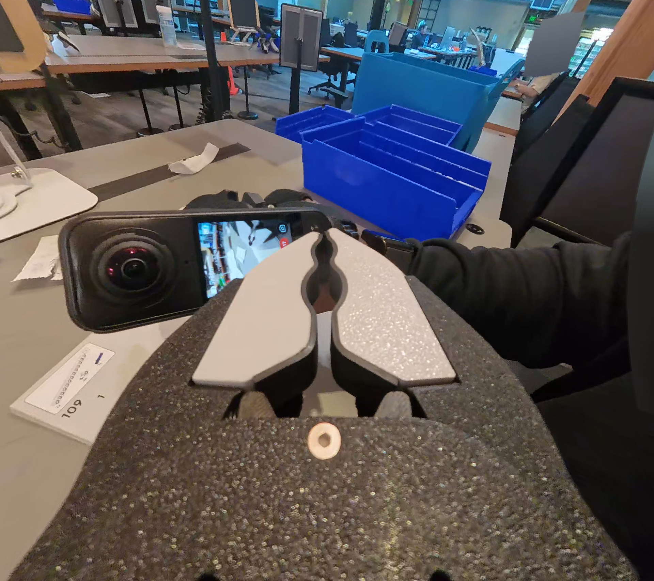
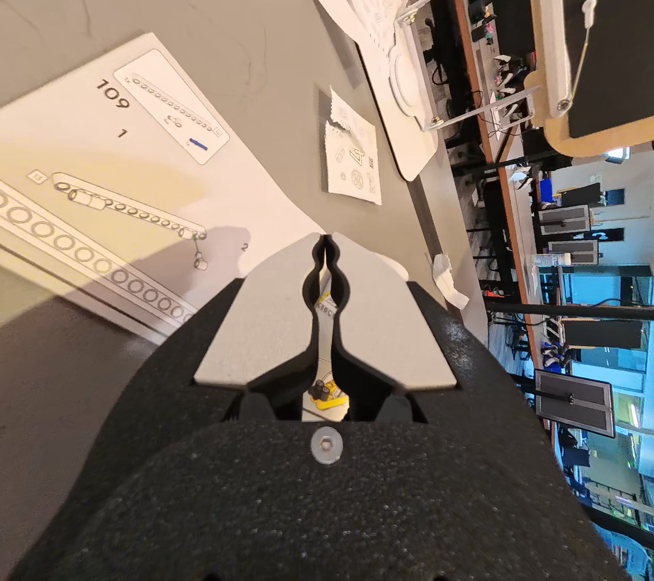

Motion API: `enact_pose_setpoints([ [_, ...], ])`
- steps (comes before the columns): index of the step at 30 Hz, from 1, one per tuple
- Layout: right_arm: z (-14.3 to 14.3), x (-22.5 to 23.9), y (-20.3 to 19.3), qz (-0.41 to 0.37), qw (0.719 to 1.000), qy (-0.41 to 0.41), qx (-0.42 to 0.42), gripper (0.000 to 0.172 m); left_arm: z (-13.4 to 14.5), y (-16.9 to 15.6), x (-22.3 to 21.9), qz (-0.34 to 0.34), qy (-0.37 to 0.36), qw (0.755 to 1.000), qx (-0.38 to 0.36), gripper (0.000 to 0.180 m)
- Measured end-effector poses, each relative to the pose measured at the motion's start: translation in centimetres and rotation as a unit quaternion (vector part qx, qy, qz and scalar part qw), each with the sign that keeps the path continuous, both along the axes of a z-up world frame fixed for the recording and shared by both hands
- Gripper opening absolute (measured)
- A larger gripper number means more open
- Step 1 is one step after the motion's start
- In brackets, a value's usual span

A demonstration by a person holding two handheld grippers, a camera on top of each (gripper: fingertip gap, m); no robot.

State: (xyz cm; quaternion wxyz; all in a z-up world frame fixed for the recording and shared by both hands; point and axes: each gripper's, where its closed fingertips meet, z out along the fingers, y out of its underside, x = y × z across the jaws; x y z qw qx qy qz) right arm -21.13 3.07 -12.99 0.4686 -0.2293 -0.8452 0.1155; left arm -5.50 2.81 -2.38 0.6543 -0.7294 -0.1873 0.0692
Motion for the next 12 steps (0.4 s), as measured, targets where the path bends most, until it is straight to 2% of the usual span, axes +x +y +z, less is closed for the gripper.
enact_pose_setpoints([
  [10,-0.58,0.37,0.88,-0.015,1.000,-0.011,0.004,0.000,-0.25,0.42,0.35,0.014,0.002,1.000,-0.019,0.000],
  [12,-0.25,0.61,0.43,-0.009,1.000,-0.007,-0.011,0.000,0.08,0.55,0.86,-0.006,0.008,1.000,-0.010,0.000],
])
